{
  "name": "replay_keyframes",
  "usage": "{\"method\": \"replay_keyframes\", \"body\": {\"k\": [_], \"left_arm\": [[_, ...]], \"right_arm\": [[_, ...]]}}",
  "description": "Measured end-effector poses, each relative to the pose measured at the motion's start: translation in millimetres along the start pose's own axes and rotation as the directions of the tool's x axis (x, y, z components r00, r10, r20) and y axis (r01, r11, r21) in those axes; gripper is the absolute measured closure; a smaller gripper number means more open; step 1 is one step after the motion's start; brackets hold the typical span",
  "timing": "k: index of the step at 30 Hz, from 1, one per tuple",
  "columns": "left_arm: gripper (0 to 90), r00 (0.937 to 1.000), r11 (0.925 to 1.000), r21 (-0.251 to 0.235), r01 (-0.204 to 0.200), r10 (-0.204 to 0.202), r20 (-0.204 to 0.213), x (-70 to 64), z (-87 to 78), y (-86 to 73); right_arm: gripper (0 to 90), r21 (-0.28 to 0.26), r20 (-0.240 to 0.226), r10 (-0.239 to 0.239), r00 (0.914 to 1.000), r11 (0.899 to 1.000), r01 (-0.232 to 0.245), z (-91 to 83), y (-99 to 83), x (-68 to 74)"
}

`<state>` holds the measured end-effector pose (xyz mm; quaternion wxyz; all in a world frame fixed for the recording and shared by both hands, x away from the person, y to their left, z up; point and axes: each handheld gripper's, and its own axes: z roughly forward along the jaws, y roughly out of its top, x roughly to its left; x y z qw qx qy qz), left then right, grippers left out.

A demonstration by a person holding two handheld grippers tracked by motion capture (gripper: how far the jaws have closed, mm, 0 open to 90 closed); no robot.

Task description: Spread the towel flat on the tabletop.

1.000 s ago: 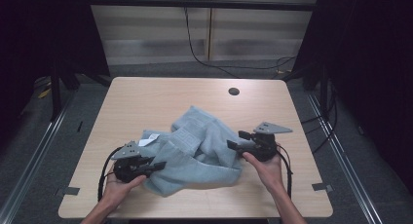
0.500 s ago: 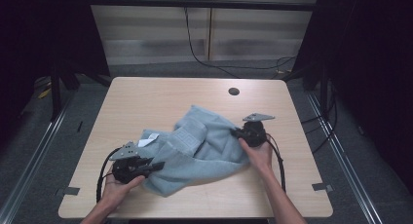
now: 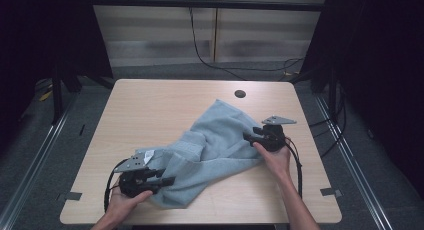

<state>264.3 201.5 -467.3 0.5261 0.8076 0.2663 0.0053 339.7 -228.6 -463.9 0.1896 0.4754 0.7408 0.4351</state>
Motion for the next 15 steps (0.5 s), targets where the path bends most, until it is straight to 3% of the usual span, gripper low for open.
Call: {"method": "replay_keyframes", "body": {"k": [3,4,5,7,8,10,12,15], "left_arm": [[57.3,1.0000,0.9996,-0.029,0.004,-0.004,0.004,2.8,-5.4,4.9],[55.4,1.0000,0.9987,-0.051,0.004,-0.004,0.001,3.9,-8.8,7.3],[55.4,0.9999,0.9977,-0.067,0.009,-0.009,-0.008,5.3,-12.7,9.4],[53.9,0.9995,0.9951,-0.097,0.021,-0.023,-0.020,10.2,-20.3,12.1],[53.9,0.9991,0.9938,-0.108,0.026,-0.029,-0.031,13.9,-24.2,12.6],[53.2,0.9970,0.9915,-0.123,0.045,-0.052,-0.057,23.5,-31.0,11.6],[53.2,0.9923,0.9924,-0.110,0.056,-0.068,-0.104,35.8,-34.8,7.8],[52.0,0.9808,0.9933,-0.061,0.098,-0.107,-0.163,57.2,-34.3,-3.6]], "right_arm": [[46.1,-0.006,-0.042,-0.020,0.9989,1.000,0.020,-11.0,-1.5,9.7],[46.4,0.005,-0.084,-0.039,0.9957,0.999,0.040,-19.0,-5.6,22.4],[46.4,0.005,-0.084,-0.039,0.9957,0.999,0.040,-19.0,-5.6,22.4],[47.7,0.024,-0.153,-0.060,0.9864,0.998,0.065,-24.0,-16.5,39.1],[47.7,0.024,-0.153,-0.060,0.9864,0.998,0.065,-24.0,-16.5,39.1],[47.7,0.060,-0.198,-0.069,0.9778,0.995,0.082,-21.0,-26.6,48.4],[45.7,0.102,-0.211,-0.100,0.9724,0.987,0.124,-17.4,-35.6,57.2],[39.7,0.129,-0.240,-0.097,0.9660,0.983,0.131,-10.7,-45.7,61.7]]}}
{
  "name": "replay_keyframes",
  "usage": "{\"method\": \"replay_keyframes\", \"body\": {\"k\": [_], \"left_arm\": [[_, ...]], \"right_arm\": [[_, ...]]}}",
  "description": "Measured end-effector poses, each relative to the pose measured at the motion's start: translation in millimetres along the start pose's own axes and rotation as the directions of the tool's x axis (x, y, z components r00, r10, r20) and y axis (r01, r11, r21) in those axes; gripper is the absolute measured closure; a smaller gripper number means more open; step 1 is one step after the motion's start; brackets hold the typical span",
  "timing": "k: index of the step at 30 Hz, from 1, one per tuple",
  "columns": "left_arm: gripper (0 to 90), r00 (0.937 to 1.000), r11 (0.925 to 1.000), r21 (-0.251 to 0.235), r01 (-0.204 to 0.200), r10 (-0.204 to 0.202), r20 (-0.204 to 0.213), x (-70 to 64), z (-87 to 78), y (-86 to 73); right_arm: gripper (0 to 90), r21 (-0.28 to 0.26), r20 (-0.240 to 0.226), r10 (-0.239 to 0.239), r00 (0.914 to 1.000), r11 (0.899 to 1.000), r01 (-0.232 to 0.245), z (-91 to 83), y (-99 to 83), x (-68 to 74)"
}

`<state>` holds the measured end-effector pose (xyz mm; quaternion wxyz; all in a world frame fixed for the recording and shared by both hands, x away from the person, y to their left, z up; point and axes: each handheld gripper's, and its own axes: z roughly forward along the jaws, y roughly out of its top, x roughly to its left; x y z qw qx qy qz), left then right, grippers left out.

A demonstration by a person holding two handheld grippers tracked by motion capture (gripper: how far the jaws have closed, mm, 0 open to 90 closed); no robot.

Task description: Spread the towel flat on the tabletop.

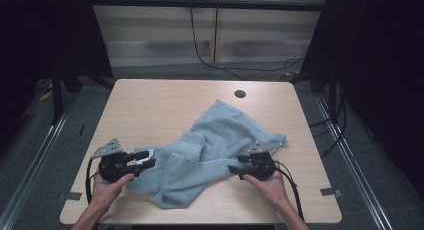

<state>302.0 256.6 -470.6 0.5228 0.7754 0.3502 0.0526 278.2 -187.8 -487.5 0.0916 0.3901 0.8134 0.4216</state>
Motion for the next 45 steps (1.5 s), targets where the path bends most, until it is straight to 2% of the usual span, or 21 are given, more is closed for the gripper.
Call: {"method": "replay_keyframes", "body": {"k": [1,4,6,8,9,12,13,15,19,20,22,23,26,28,29,31,32,33,38,42,45], "left_arm": [[48.1,0.9988,0.9992,0.036,0.016,-0.015,-0.046,9.9,5.1,-5.8],[42.0,0.9971,0.9976,0.067,0.018,-0.013,-0.075,14.1,11.0,-9.8],[38.4,0.9972,0.9944,0.105,0.013,-0.005,-0.074,13.5,19.2,-12.5],[37.9,0.9971,0.9873,0.158,-0.016,0.028,-0.071,10.5,27.8,-15.5],[40.0,0.9965,0.9838,0.177,-0.027,0.041,-0.073,8.3,31.7,-17.7],[58.0,0.9900,0.9737,0.201,-0.107,0.123,-0.069,2.0,36.8,-21.7],[71.2,0.9886,0.9706,0.212,-0.114,0.132,-0.073,-0.1,36.7,-22.1],[78.4,0.9867,0.9672,0.219,-0.128,0.147,-0.071,-2.0,36.4,-22.9],[81.3,0.9886,0.9673,0.224,-0.119,0.136,-0.064,-5.9,34.8,-24.6],[81.3,0.9900,0.9675,0.226,-0.114,0.130,-0.055,-8.3,33.0,-26.1],[81.3,0.9912,0.9675,0.227,-0.111,0.124,-0.046,-8.9,31.8,-26.8],[81.2,0.9912,0.9658,0.235,-0.110,0.124,-0.045,-9.4,30.4,-26.7],[80.2,0.9930,0.9665,0.236,-0.101,0.113,-0.035,-10.5,29.8,-26.6],[78.3,0.9942,0.9685,0.231,-0.094,0.104,-0.028,-8.8,31.6,-26.0],[78.3,0.9948,0.9703,0.225,-0.090,0.098,-0.026,-7.5,32.7,-25.7],[78.3,0.9957,0.9723,0.219,-0.083,0.089,-0.022,-4.8,34.5,-24.9],[78.3,0.9964,0.9738,0.214,-0.077,0.083,-0.020,-4.4,35.5,-24.8],[78.2,0.9963,0.9738,0.214,-0.077,0.083,-0.020,-5.2,36.5,-24.8],[74.4,0.9973,0.9765,0.204,-0.069,0.073,-0.013,-5.2,38.4,-24.7],[73.5,0.9984,0.9787,0.199,-0.052,0.055,-0.009,-5.1,39.8,-24.7],[74.4,0.9987,0.9793,0.197,-0.046,0.049,-0.012,-4.6,40.5,-24.4]], "right_arm": [[39.1,0.041,0.007,-0.016,0.9999,0.999,0.015,7.8,-4.2,0.8],[44.7,0.062,0.029,-0.040,0.9988,0.997,0.038,14.8,-7.6,2.2],[60.6,0.067,0.069,-0.071,0.9951,0.996,0.067,15.1,-6.6,3.9],[73.8,0.063,0.090,-0.063,0.9939,0.996,0.058,12.7,-6.8,0.6],[76.7,0.060,0.093,-0.057,0.9940,0.997,0.052,11.3,-7.4,-1.5],[80.3,0.052,0.140,-0.050,0.9889,0.998,0.043,2.1,-7.8,-9.8],[80.7,0.032,0.165,-0.019,0.9861,0.999,0.014,-8.7,-9.4,-19.0],[80.8,0.008,0.192,0.014,0.9813,1.000,-0.016,-20.9,-12.4,-29.7],[80.7,-0.011,0.234,0.056,0.9706,0.998,-0.055,-38.8,-20.5,-42.7],[80.6,-0.002,0.265,0.066,0.9620,0.998,-0.068,-49.6,-29.5,-47.3],[80.7,0.002,0.270,0.079,0.9597,0.997,-0.083,-54.4,-34.7,-48.6],[79.7,0.017,0.265,0.101,0.9589,0.994,-0.109,-61.6,-44.6,-48.4],[74.3,0.028,0.250,0.095,0.9636,0.994,-0.106,-66.6,-50.6,-43.1],[63.5,-0.008,0.220,0.088,0.9715,0.996,-0.088,-72.8,-47.3,-29.9],[63.5,-0.008,0.220,0.088,0.9715,0.996,-0.088,-72.8,-47.3,-29.9],[58.0,-0.067,0.163,0.090,0.9824,0.995,-0.080,-71.5,-33.8,-19.6],[58.0,-0.067,0.163,0.090,0.9824,0.995,-0.080,-71.5,-33.8,-19.6],[56.1,-0.074,0.120,0.072,0.9902,0.995,-0.064,-62.0,-22.2,-13.0],[53.0,-0.053,0.026,0.002,0.9997,0.999,-0.001,-22.8,6.7,5.4],[48.4,-0.052,-0.058,-0.039,0.9976,0.998,0.036,8.3,31.3,21.3],[44.7,-0.051,-0.126,-0.056,0.9904,0.997,0.050,33.2,49.2,33.9]]}}
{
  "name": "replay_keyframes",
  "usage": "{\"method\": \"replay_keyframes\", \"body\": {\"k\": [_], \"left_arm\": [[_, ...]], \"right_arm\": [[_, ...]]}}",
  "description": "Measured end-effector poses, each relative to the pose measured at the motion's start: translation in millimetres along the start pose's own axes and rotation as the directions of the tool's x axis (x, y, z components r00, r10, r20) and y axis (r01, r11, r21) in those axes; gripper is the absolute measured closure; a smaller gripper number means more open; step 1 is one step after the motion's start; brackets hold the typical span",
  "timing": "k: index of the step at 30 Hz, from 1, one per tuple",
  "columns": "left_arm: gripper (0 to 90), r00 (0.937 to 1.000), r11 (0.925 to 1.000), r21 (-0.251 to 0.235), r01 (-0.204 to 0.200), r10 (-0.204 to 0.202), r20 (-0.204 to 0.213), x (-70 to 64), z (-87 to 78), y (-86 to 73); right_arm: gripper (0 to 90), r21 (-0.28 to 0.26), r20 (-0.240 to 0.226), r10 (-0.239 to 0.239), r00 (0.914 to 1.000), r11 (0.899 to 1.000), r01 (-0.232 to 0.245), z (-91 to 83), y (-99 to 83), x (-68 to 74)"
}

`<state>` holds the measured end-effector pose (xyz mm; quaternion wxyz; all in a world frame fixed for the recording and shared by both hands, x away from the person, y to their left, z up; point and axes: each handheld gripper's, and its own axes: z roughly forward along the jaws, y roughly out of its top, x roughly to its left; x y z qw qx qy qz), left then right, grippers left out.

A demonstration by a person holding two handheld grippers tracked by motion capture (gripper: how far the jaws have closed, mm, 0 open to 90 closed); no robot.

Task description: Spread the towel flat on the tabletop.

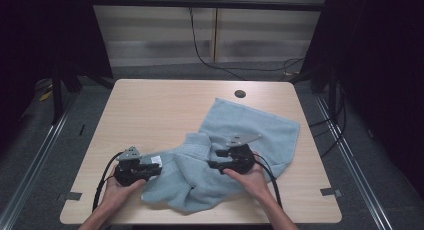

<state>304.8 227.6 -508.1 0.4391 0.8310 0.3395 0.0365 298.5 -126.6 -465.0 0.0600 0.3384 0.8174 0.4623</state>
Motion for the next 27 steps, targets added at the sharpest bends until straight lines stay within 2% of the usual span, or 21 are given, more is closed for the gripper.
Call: {"method": "replay_keyframes", "body": {"k": [1,2,3,7,8,9,10,12,13,14,15,16,17,18,20,22,23,25,26,27], "left_arm": [[74.5,1.0000,1.0000,0.000,0.000,0.000,0.000,0.0,0.0,0.0],[74.5,1.0000,1.0000,0.000,0.000,0.000,0.002,0.4,0.0,0.0],[74.5,1.0000,1.0000,-0.001,-0.002,0.002,0.002,0.7,0.1,0.1],[74.0,1.0000,1.0000,0.001,-0.007,0.007,0.002,1.3,0.1,0.4],[73.9,1.0000,1.0000,0.001,-0.007,0.007,0.002,1.3,0.1,0.4],[73.9,1.0000,1.0000,0.002,-0.001,0.001,0.006,1.4,0.1,0.3],[72.8,0.9998,0.9999,-0.001,0.013,-0.013,0.013,2.4,0.3,0.4],[72.7,0.9998,0.9999,-0.002,0.016,-0.016,0.013,3.1,0.3,0.4],[72.7,0.9998,0.9999,-0.002,0.016,-0.016,0.013,3.1,0.3,0.4],[72.7,0.9998,0.9999,-0.003,0.016,-0.016,0.014,3.6,0.3,0.4],[72.8,0.9996,0.9997,-0.003,0.023,-0.023,0.015,3.5,0.3,0.3],[72.7,0.9995,0.9996,-0.006,0.027,-0.026,0.015,3.5,0.3,0.3],[72.7,0.9996,0.9997,-0.004,0.023,-0.023,0.014,3.5,0.2,0.2],[72.7,0.9996,0.9997,-0.004,0.023,-0.023,0.014,3.5,0.2,0.2],[72.7,0.9999,0.9999,-0.003,0.016,-0.016,0.005,2.6,-0.2,0.1],[72.7,0.9999,0.9999,0.000,0.011,-0.011,-0.001,2.4,-1.0,-0.1],[72.7,0.9999,0.9999,0.000,0.012,-0.012,0.000,2.9,-1.4,-0.3],[72.2,0.9997,0.9997,0.000,0.024,-0.024,-0.005,2.6,-2.0,-0.5],[71.4,0.9998,0.9998,0.003,0.021,-0.021,-0.007,2.3,-2.4,-0.5],[71.1,0.9998,0.9998,0.005,0.017,-0.017,-0.012,1.4,-2.7,-0.6]], "right_arm": [[44.7,0.000,0.000,0.000,1.0000,1.000,0.000,0.0,0.0,0.0],[43.1,0.000,-0.017,-0.011,0.9998,1.000,0.011,9.4,5.5,3.2],[40.1,0.013,-0.057,-0.027,0.9980,1.000,0.028,28.1,16.7,9.6],[35.3,0.045,-0.104,-0.043,0.9936,0.998,0.048,61.6,34.2,18.1],[33.8,0.055,-0.110,-0.040,0.9931,0.997,0.046,69.7,35.9,18.9],[33.8,0.055,-0.110,-0.040,0.9931,0.997,0.046,69.7,35.9,18.9],[33.1,0.081,-0.121,-0.034,0.9921,0.996,0.044,85.6,34.8,20.3],[32.5,0.113,-0.117,-0.034,0.9926,0.993,0.047,97.9,30.2,22.4],[37.2,0.117,-0.109,-0.039,0.9932,0.992,0.052,100.7,28.1,23.6],[37.2,0.117,-0.109,-0.039,0.9932,0.992,0.052,100.7,28.1,23.6],[50.6,0.112,-0.086,-0.056,0.9947,0.992,0.066,100.7,26.9,24.7],[75.8,0.107,-0.080,-0.062,0.9948,0.992,0.071,95.4,25.8,24.4],[81.6,0.107,-0.084,-0.061,0.9946,0.992,0.069,91.5,25.2,23.5],[81.6,0.107,-0.084,-0.061,0.9946,0.992,0.069,91.5,25.2,23.5],[84.3,0.097,-0.066,-0.070,0.9953,0.992,0.077,80.3,23.7,22.4],[84.9,0.063,-0.031,-0.077,0.9965,0.995,0.079,53.0,19.3,20.0],[84.9,0.063,-0.031,-0.077,0.9965,0.995,0.079,53.0,19.3,20.0],[84.9,0.050,-0.002,-0.081,0.9967,0.995,0.081,29.5,13.6,16.8],[85.0,0.051,0.049,-0.072,0.9962,0.996,0.069,6.8,3.0,9.6],[85.0,0.043,0.057,-0.051,0.9971,0.998,0.049,-3.3,-4.2,4.3]]}}
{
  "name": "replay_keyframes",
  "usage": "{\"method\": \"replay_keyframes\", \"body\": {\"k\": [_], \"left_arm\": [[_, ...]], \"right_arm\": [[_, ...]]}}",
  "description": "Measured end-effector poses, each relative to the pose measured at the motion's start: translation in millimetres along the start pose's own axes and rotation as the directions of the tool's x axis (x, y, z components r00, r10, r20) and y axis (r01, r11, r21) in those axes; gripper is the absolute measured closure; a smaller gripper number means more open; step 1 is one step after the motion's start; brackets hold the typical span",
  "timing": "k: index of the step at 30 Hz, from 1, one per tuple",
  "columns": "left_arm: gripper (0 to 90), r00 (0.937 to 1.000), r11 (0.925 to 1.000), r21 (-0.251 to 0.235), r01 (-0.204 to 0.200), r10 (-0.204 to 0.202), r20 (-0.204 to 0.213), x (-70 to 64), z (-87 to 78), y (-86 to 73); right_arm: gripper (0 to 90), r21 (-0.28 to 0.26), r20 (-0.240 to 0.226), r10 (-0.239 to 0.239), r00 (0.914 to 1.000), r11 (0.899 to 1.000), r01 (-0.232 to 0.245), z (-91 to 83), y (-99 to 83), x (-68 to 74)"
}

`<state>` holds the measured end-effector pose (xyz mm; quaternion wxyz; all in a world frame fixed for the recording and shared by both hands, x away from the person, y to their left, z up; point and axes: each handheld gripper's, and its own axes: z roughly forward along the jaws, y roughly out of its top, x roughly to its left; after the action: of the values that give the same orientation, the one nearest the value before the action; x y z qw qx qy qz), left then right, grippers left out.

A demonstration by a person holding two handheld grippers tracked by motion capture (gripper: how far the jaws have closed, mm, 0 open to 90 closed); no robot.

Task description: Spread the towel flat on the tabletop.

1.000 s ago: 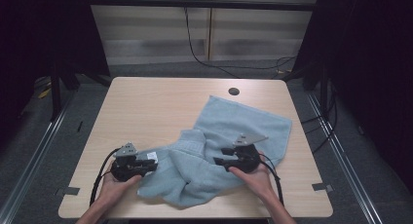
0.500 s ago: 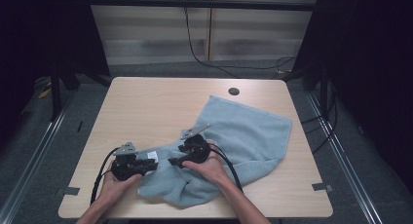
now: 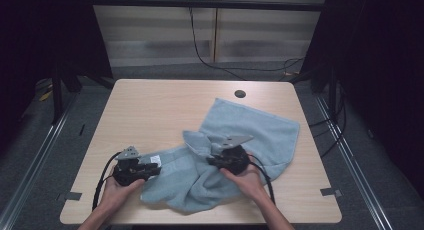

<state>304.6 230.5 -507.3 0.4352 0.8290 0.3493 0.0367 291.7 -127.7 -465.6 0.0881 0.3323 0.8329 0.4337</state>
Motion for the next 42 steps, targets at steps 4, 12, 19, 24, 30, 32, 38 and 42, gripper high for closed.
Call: {"method": "replay_keyframes", "body": {"k": [4,12,19,24,30,32,38,42], "left_arm": [[67.9,1.0000,1.0000,0.003,0.002,-0.002,-0.005,-3.8,0.1,0.3],[63.4,0.9984,0.9977,0.040,-0.054,0.054,0.018,-20.6,-0.6,-0.7],[55.7,0.9986,0.9993,-0.033,-0.016,0.018,0.051,-10.4,-19.3,5.0],[53.3,0.9998,0.9970,-0.075,0.016,-0.016,0.008,7.1,-27.6,9.4],[46.1,0.9989,0.9988,-0.020,0.045,-0.045,-0.010,25.0,-9.4,8.7],[46.0,0.9991,0.9991,-0.021,0.037,-0.038,-0.021,24.9,-8.0,8.0],[41.4,0.9987,0.9998,-0.002,0.019,-0.019,-0.048,24.3,-4.0,6.3],[39.4,0.9996,0.9998,-0.010,0.016,-0.017,-0.022,22.4,-1.2,5.5]], "right_arm": [[85.0,0.015,0.039,0.028,0.9988,0.999,-0.029,-23.0,-22.0,-8.3],[82.6,0.083,0.093,0.092,0.9914,0.992,-0.099,-66.1,-70.8,-9.8],[59.2,0.051,0.127,0.147,0.9809,0.987,-0.155,-91.6,-87.4,-13.1],[52.5,0.008,0.166,0.153,0.9743,0.988,-0.156,-91.7,-72.3,-31.9],[44.5,-0.014,0.151,0.142,0.9783,0.990,-0.142,-54.6,-40.9,-63.5],[41.1,-0.004,0.146,0.158,0.9766,0.987,-0.159,-40.1,-36.2,-71.6],[39.0,0.025,0.167,0.160,0.9728,0.986,-0.167,-11.5,-32.7,-83.1],[47.4,0.068,0.189,0.139,0.9720,0.986,-0.154,-6.4,-36.6,-80.1]]}}
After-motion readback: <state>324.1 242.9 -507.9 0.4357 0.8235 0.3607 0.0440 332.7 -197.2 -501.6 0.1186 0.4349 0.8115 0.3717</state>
